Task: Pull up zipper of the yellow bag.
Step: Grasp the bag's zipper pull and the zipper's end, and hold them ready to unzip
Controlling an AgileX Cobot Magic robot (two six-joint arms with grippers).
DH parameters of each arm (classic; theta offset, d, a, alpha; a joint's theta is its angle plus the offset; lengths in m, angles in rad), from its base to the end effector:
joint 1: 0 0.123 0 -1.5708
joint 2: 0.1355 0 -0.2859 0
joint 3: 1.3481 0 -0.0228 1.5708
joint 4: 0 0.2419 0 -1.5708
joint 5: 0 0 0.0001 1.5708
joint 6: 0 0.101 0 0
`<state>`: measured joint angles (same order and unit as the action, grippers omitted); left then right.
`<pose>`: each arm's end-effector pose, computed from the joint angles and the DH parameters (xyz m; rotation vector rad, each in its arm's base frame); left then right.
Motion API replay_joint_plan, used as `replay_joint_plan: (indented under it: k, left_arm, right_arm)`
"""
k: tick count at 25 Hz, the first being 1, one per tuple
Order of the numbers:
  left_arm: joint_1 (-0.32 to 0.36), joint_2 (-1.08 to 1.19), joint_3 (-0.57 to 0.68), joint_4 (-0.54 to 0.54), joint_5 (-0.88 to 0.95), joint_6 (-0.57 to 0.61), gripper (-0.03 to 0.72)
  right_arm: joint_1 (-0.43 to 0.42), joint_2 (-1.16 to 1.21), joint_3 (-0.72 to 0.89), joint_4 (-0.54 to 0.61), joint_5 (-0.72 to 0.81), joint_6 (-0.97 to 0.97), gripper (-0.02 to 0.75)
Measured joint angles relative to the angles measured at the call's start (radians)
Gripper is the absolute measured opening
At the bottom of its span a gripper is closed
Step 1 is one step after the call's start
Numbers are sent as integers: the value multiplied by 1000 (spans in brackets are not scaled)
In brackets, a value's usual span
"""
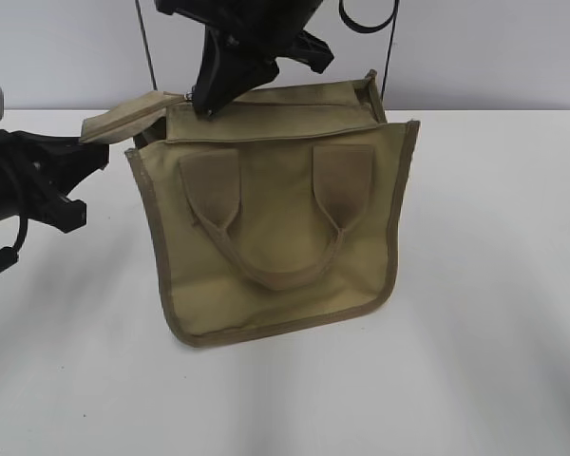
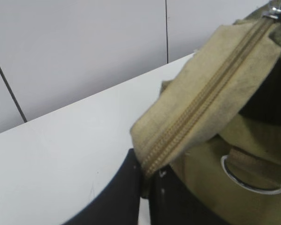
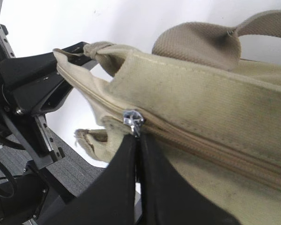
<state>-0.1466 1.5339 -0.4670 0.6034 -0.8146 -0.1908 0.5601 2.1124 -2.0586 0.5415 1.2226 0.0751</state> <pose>0.2617 -0.0808 0.1954 0.6463 1.7016 -0.3156 0.3613 0.2844 0.2965 -0.5541 2.7589 0.9152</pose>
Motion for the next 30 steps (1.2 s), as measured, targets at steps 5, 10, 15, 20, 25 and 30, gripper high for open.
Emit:
replay_joint_plan:
  k: [5, 10, 15, 20, 25, 30]
  left_arm:
    - [-1, 0, 0, -8, 31, -20, 2]
    - [-1, 0, 0, -9, 36, -22, 2]
    - [-2, -1, -1, -9, 31, -22, 2]
    - [-2, -2, -1, -27, 53, -22, 2]
    - [-2, -2, -1, -27, 56, -24, 2]
    - [-2, -2, -1, -27, 62, -25, 2]
  right_arm:
    - [-40, 0, 0, -13, 7, -5, -15]
    - [-69, -3, 0, -63, 11, -7, -15]
    - [-91, -26, 1, -110, 18, -13, -15]
    - [-138, -95, 54, -207, 4, -20, -15]
    - [-145, -166, 185, -254, 2, -40, -15]
    - [-145, -185, 201, -335, -2, -41, -15]
